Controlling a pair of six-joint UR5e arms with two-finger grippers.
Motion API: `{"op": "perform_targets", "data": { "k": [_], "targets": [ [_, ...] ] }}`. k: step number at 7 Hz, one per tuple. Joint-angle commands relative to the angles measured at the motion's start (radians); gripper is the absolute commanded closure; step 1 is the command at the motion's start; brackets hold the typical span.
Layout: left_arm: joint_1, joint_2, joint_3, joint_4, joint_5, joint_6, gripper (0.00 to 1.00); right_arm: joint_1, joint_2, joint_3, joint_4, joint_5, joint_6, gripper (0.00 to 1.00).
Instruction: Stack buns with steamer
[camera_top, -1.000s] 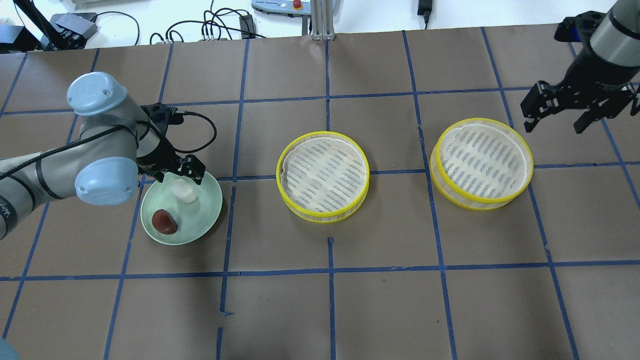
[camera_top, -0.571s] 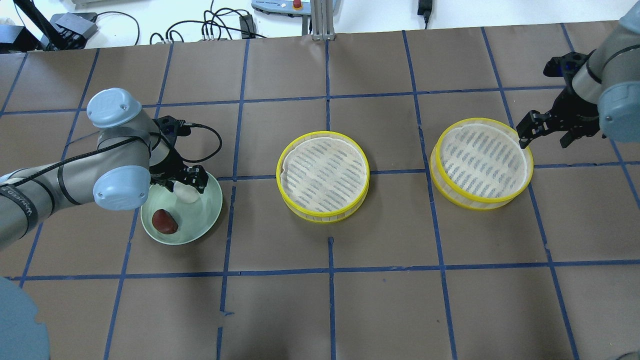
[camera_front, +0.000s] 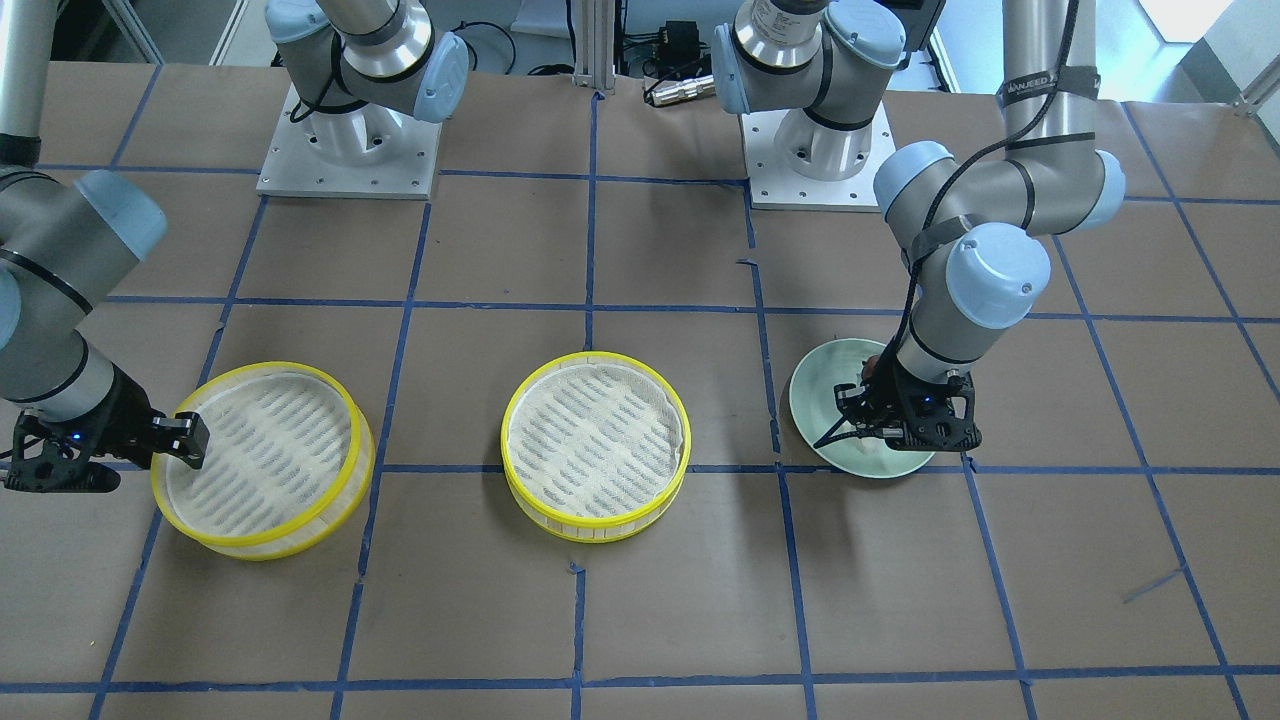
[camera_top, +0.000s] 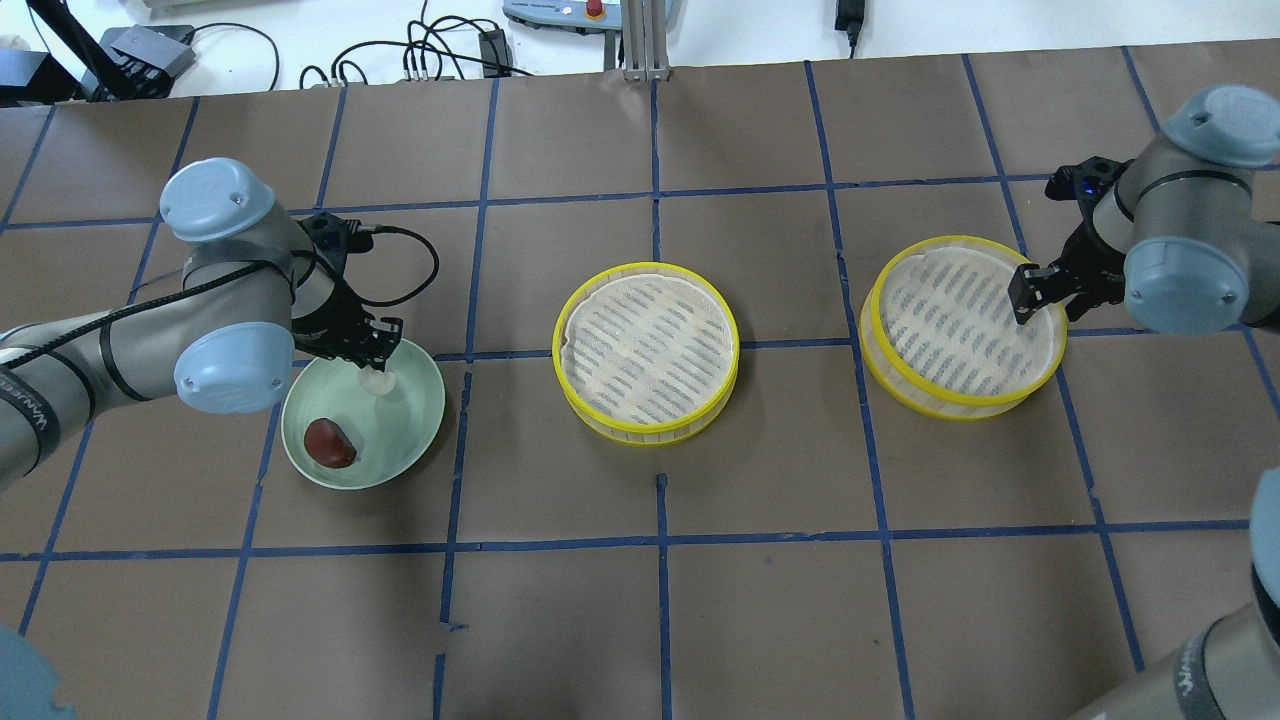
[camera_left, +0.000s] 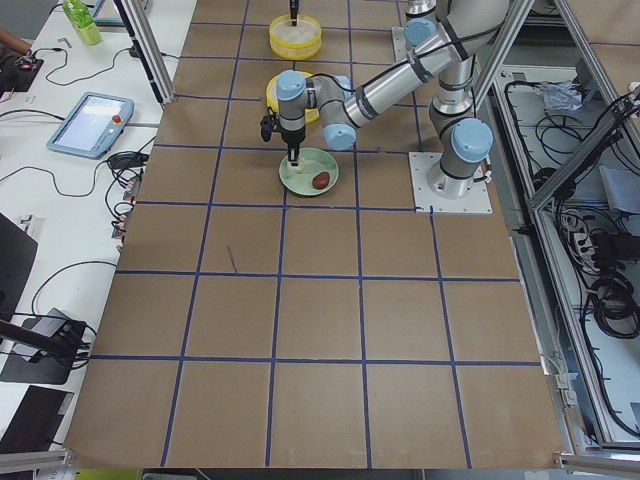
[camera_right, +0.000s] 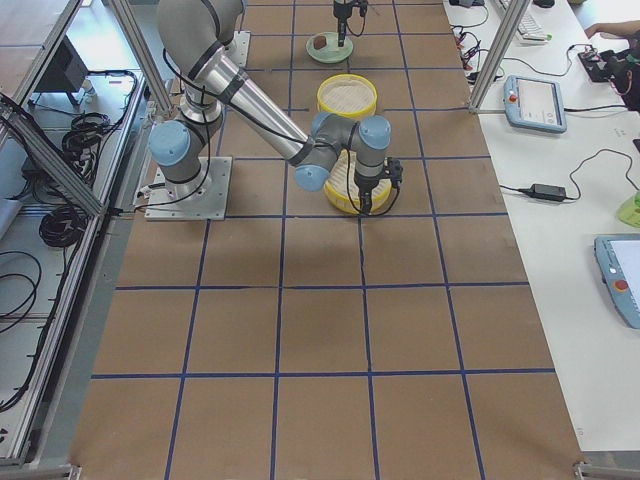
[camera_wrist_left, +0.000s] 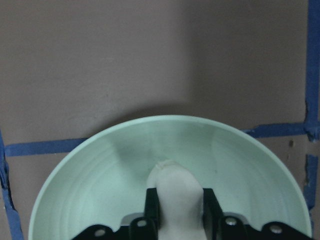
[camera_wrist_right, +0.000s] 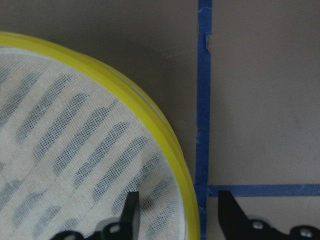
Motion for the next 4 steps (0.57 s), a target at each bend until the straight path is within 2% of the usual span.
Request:
{"op": "perform_targets", "data": {
  "k": [1,2,3,4],
  "targets": [
    [-0.175,0.087,0.144,-0.212,-0.056,-0.26,0.96,-0.012,0.002,0.001,0.004,-0.001,-0.002,0.95],
    [-0.264,0.066,0.225,-0.25,-0.094,-0.43,0.96,-0.014,-0.008,-0.004,0.006,-0.004,-0.002,0.95],
    [-0.311,0.043,0.261,-0.235,-0.132,-0.514,0.96,-0.015,-0.028,-0.018,0.034,-0.005,0.001,0.95],
    [-0.329,0.009,0.26,-0.2,-0.219,-0.577,0.95,-0.014,-0.079,-0.059,0.127,-0.004,0.0,0.95]
  ]
}}
